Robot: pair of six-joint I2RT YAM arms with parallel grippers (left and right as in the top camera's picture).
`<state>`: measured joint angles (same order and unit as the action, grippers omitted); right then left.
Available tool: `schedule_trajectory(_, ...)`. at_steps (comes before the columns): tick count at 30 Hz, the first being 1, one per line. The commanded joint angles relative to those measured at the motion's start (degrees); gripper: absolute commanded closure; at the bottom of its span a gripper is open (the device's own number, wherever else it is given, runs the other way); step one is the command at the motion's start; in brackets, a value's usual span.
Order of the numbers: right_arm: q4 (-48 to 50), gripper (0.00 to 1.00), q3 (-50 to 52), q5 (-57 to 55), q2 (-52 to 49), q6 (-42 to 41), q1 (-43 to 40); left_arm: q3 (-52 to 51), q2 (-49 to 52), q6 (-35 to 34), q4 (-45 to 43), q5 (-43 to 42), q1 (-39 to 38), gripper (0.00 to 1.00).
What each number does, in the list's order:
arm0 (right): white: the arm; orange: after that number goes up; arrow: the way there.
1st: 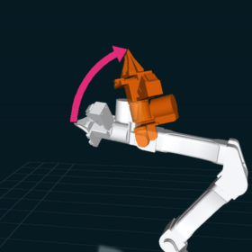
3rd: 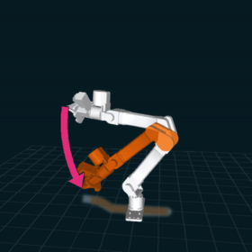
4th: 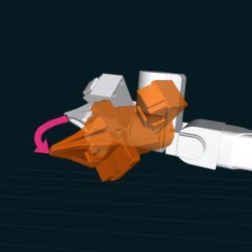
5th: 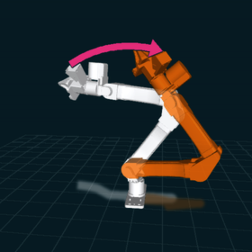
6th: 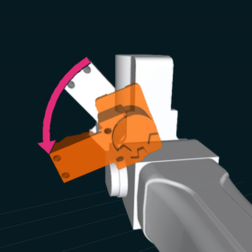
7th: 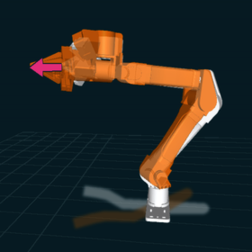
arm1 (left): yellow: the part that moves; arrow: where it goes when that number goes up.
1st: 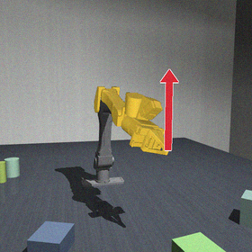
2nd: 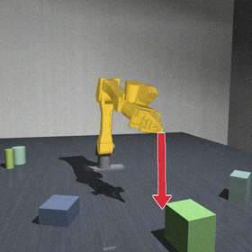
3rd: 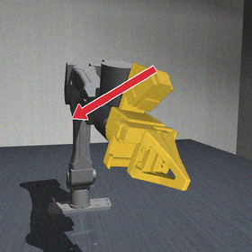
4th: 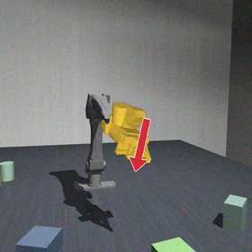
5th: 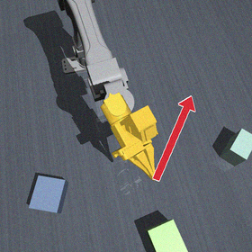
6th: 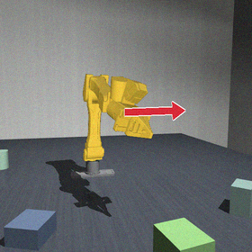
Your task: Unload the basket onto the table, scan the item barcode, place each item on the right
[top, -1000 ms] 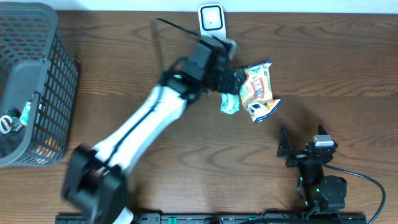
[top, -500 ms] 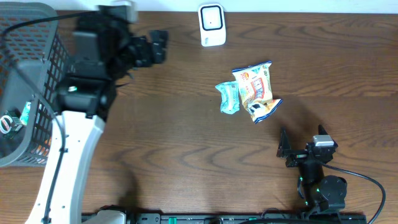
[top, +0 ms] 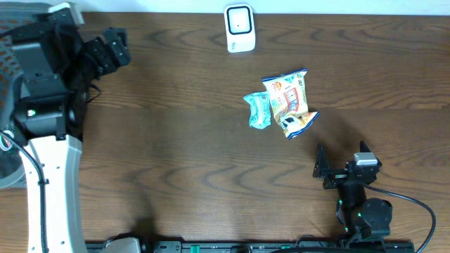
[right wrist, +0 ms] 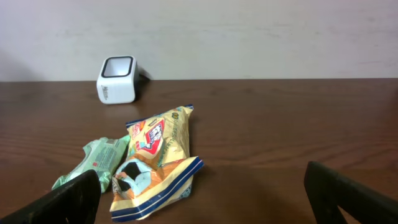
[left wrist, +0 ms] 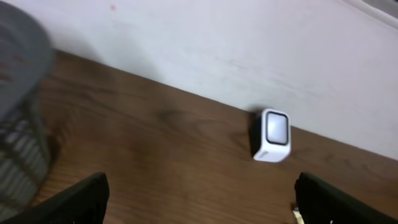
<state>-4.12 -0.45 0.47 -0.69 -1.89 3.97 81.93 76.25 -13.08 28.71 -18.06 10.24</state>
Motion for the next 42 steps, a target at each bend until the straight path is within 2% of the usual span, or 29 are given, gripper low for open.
schedule_trajectory(1,-0.2,0.01,0.1,-0.1,0.3,0.7,-0.3,-0.3,-0.7,0.8,-0.1,-0.2,2.7,0.05)
schedule_trajectory(5,-0.2,0.01,0.1,-0.1,0.3,0.7,-0.3,-0.3,-0.7,0.8,-0.3,1.2,6.2,0.05)
schedule_trajectory(18,-0.2,0.01,0.1,-0.1,0.3,0.7,-0.3,-0.3,1.6,0.7,3.7,24.8,11.3,0.05)
schedule_trajectory(21,-0.2,0.01,0.1,-0.1,0.3,0.7,-0.3,-0.3,4.1,0.1,4.8,28.3,12.5,0.01)
schedule_trajectory(24,-0.2,0.01,0.1,-0.1,0.3,0.7,-0.3,-0.3,7.2,-0.1,5.8,28.3,14.4,0.01)
schedule_trajectory(29,-0.2,0.01,0.1,-0.1,0.3,0.7,-0.3,-0.3,11.8,-6.4,7.8,28.2,19.4,0.02)
schedule_trajectory(33,-0.2,0.01,0.1,-0.1,0.3,0.7,-0.3,-0.3,13.5,-7.0,7.9,27.9,23.2,0.02)
schedule_trajectory(35,-0.2,0.01,0.1,-0.1,0.3,0.7,-0.3,-0.3,13.7,-7.0,7.5,25.8,24.5,0.02)
schedule_trajectory(40,-0.2,0.01,0.1,-0.1,0.3,0.7,-0.3,-0.3,13.6,-7.0,4.7,14.0,26.0,0.01)
schedule_trajectory(42,-0.2,0.01,0.1,-0.1,0.3,0.7,-0.3,-0.3,13.4,-7.0,4.0,12.8,25.7,0.04)
